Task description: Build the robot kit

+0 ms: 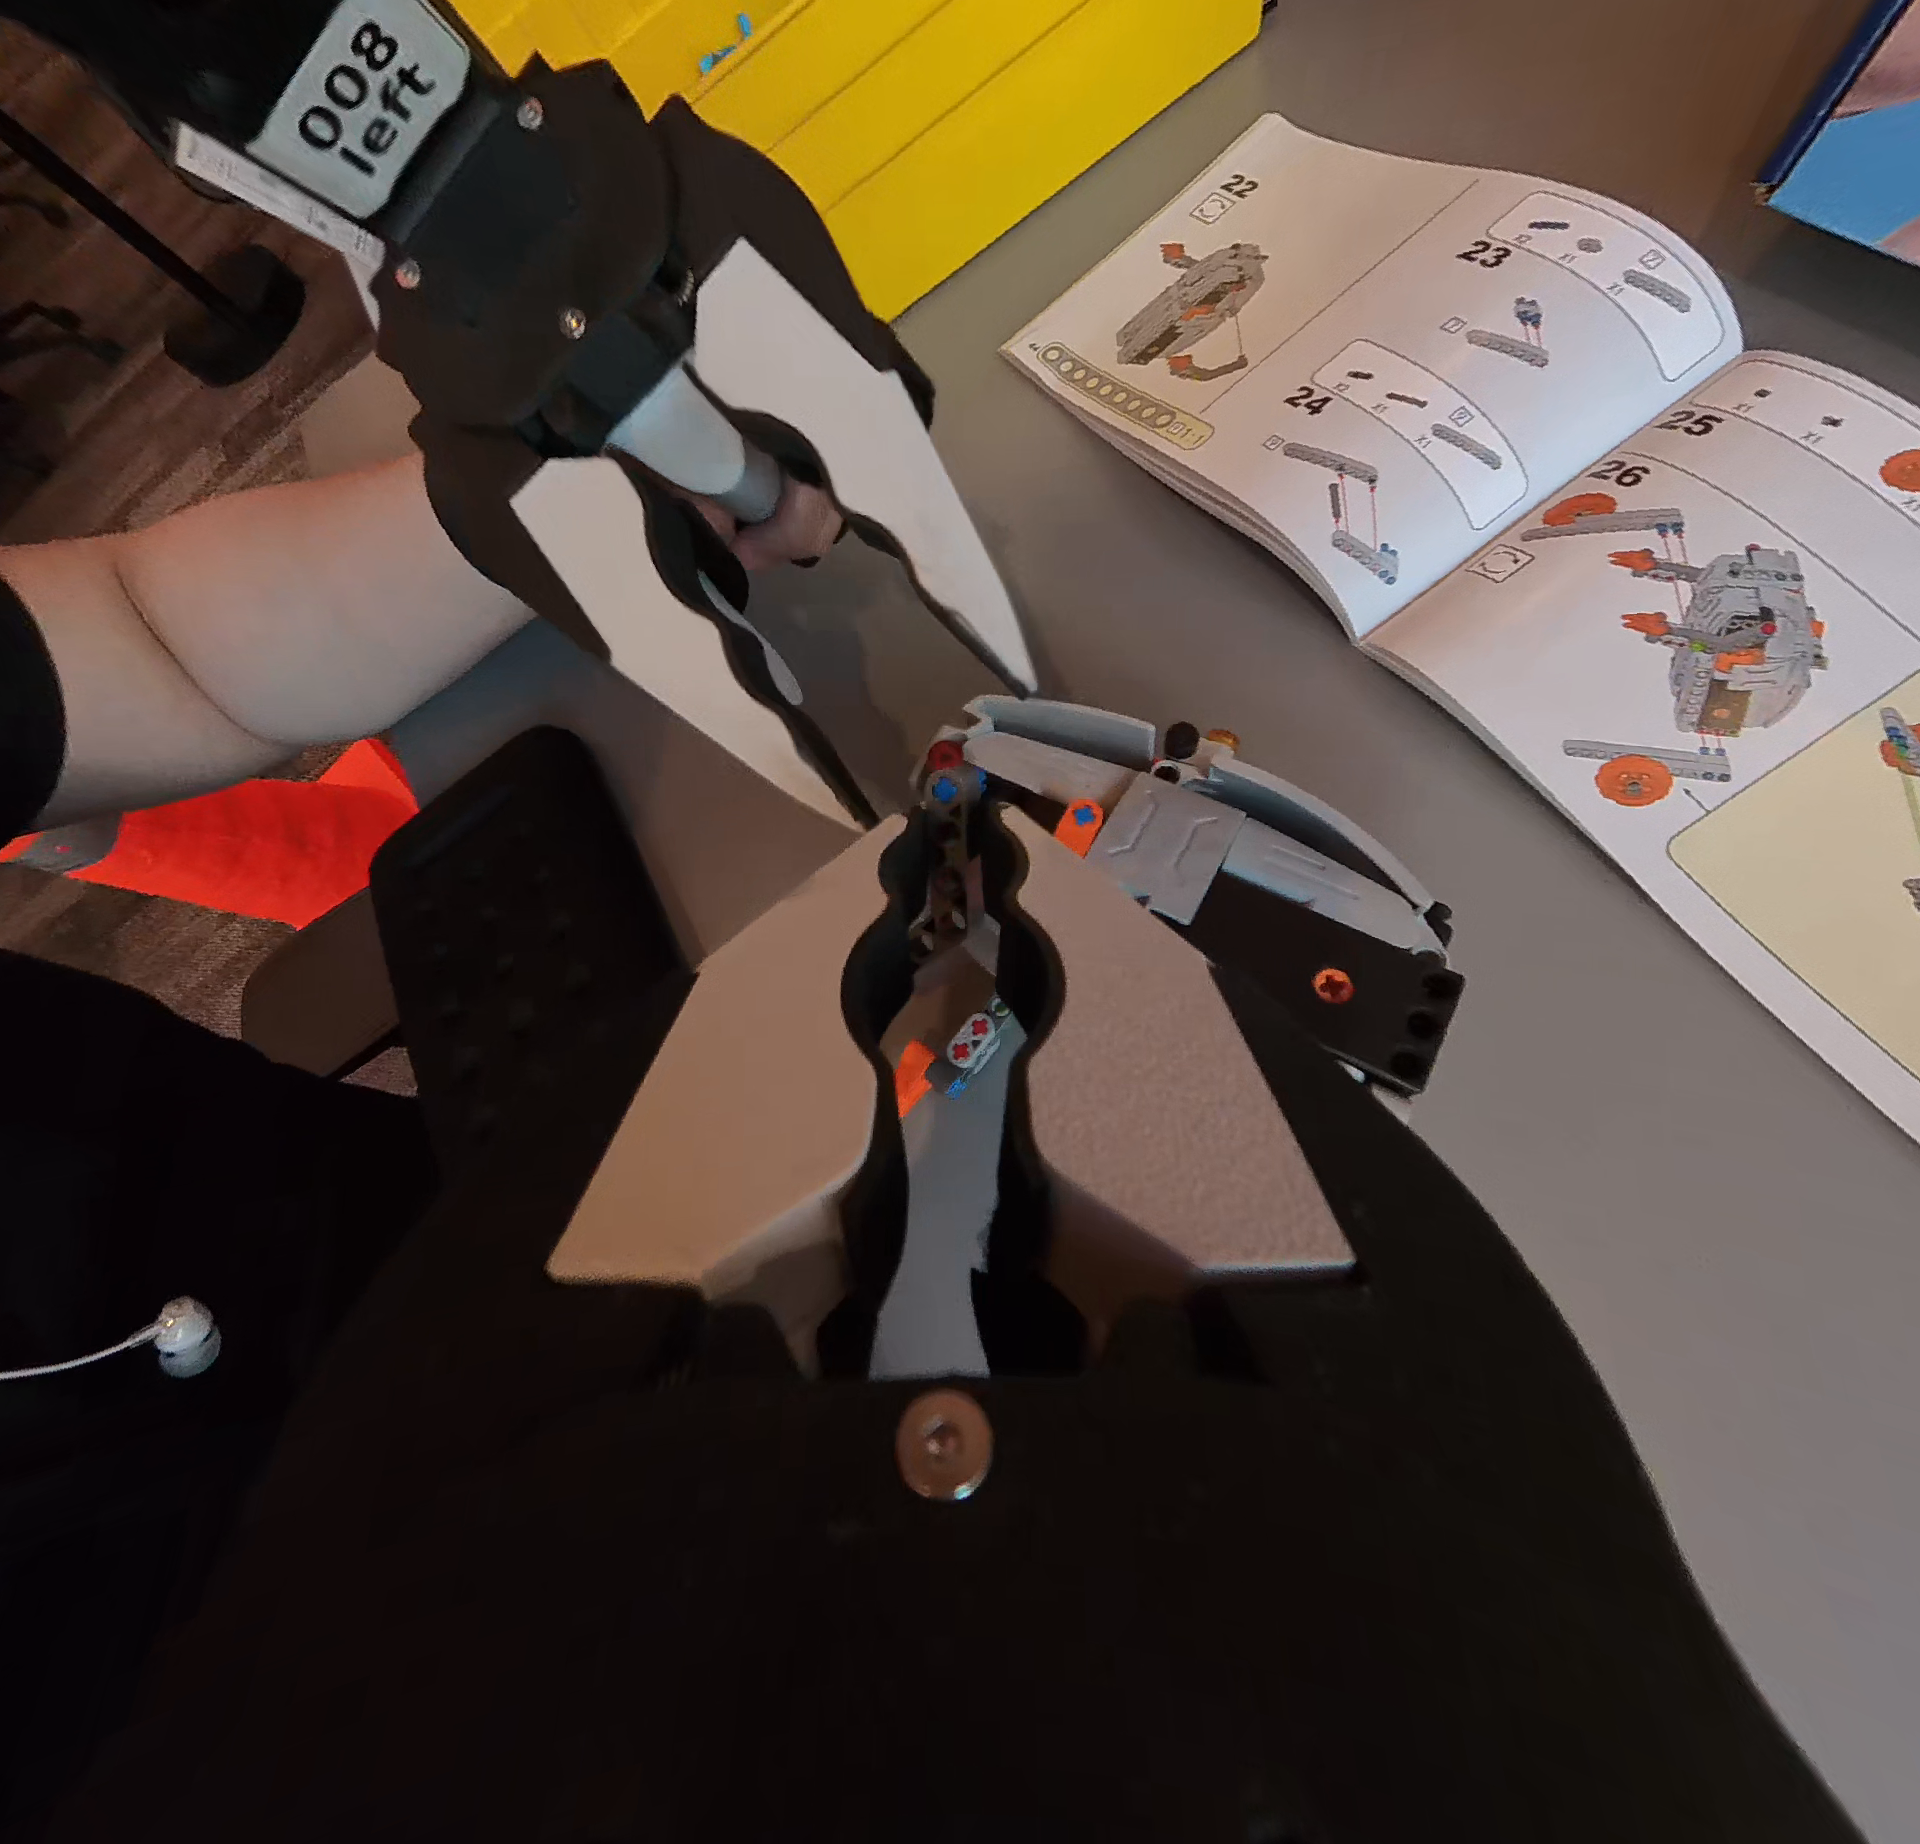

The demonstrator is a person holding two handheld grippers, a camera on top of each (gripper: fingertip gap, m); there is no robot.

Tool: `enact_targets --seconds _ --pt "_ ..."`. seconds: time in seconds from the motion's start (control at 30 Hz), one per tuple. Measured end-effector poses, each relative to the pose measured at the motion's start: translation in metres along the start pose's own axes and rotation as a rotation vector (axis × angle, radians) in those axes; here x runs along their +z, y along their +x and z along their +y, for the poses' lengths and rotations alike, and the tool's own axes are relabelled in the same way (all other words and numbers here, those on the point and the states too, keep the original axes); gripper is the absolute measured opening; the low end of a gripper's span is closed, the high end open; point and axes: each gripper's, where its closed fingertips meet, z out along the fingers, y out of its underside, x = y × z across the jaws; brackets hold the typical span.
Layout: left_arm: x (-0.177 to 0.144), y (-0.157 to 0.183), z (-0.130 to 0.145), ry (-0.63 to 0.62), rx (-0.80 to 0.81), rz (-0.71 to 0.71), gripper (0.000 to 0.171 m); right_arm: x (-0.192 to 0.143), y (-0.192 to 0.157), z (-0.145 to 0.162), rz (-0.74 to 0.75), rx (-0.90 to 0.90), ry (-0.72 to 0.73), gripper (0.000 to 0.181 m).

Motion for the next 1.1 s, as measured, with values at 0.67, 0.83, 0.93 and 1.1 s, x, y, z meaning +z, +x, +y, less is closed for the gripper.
enact_targets --seconds 0.67,0.83,0.93,1.1 --pt "-0.002 0.022 -0.014 0.113 -0.023 0.13 0.012 -0.001 -0.024 0.007 -0.13 -0.055 -0.038 0.008" --pt "-0.007 0.023 -0.019 0.136 -0.015 0.139 0.005 -0.001 -0.026 0.011 -0.136 -0.064 -0.065 0.008" --pt "-0.007 0.026 -0.018 0.127 -0.018 0.161 0.005 0.0 -0.027 0.012 -0.142 -0.063 -0.068 0.008" --pt "-0.002 0.031 -0.013 0.096 -0.009 0.169 0.004 0.002 -0.03 0.015 -0.148 -0.092 -0.085 0.008"
